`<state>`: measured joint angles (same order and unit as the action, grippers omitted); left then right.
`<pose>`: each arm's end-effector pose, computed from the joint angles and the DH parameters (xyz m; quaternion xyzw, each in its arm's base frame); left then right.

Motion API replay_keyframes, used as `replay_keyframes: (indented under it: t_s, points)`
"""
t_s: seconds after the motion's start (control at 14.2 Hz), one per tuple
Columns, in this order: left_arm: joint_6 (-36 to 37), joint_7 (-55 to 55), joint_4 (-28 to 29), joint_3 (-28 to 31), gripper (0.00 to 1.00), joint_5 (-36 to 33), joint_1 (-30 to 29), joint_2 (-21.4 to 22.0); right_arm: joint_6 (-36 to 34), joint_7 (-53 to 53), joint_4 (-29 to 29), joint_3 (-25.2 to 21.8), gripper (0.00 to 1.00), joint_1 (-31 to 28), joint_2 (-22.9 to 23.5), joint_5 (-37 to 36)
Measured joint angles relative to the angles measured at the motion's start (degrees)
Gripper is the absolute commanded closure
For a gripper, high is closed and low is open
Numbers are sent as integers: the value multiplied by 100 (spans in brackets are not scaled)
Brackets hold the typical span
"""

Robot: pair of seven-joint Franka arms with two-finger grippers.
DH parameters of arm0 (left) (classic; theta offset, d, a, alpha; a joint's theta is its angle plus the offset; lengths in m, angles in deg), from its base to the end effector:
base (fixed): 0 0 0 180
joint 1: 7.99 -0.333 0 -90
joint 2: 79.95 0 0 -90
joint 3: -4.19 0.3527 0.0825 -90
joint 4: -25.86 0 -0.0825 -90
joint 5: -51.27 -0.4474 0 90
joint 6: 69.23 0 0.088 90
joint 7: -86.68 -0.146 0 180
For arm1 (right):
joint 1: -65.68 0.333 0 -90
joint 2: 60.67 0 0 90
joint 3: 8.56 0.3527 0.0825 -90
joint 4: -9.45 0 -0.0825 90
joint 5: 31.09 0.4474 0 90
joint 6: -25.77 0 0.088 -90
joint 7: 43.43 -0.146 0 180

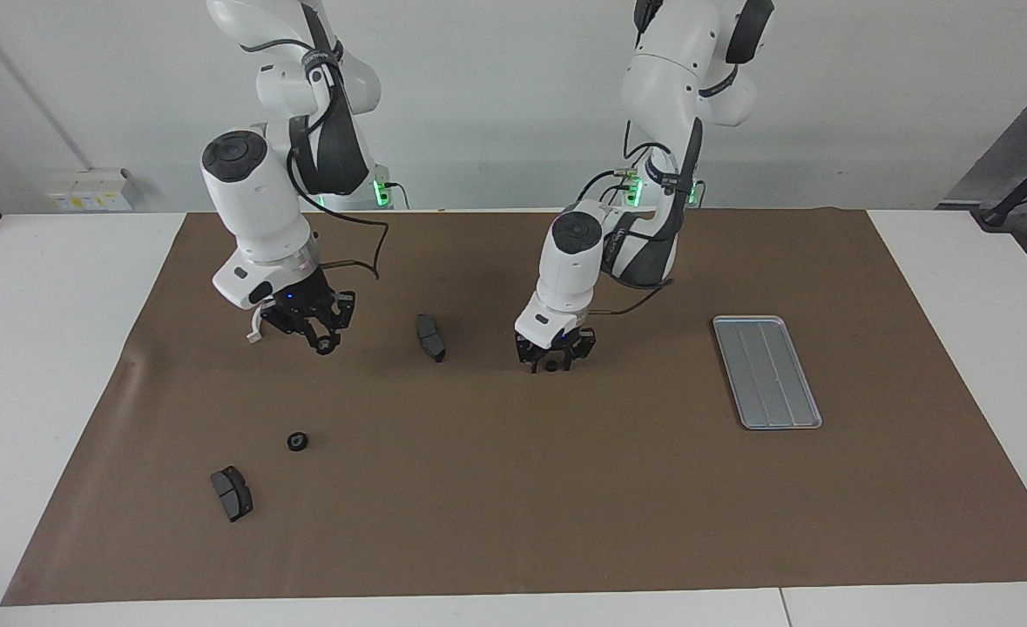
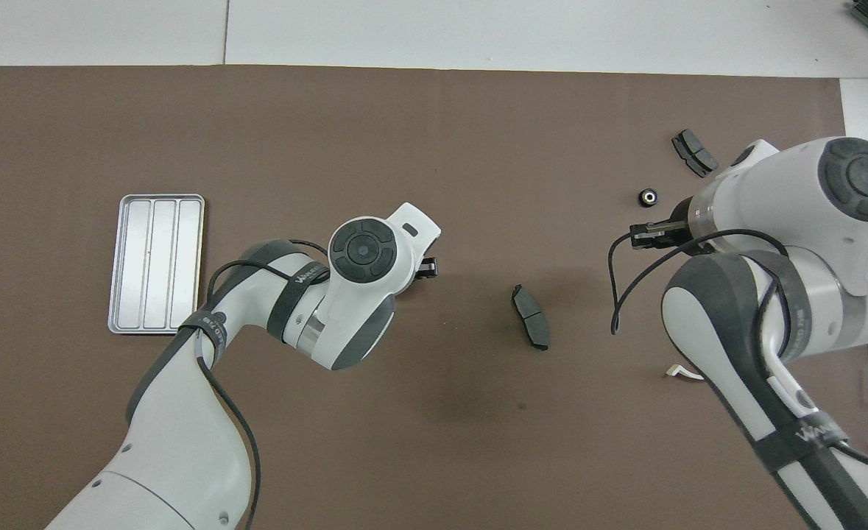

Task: Pick bearing gear from pile to tray
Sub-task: 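Lower the left gripper and close it on the middle bearing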

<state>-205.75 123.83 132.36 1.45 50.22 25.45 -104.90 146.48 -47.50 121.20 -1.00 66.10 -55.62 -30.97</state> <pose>0.5777 -0.4199 0.2463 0.9990 0.0048 0.0337 0.0293 0.6413 0.0888 0.4098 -0.9988 -0.0331 -0.0336 0.0103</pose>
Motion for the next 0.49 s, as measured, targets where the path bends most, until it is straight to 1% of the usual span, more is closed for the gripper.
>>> replay_keyframes:
  t_s: [0.28,0.49]
  points:
    - [3,0,1,4,53,-7,0,8,0,0,6,0,100,0,0,0]
    - [5,-2,1,5,63,-11,1,11,0,0,6,0,100,0,0,0]
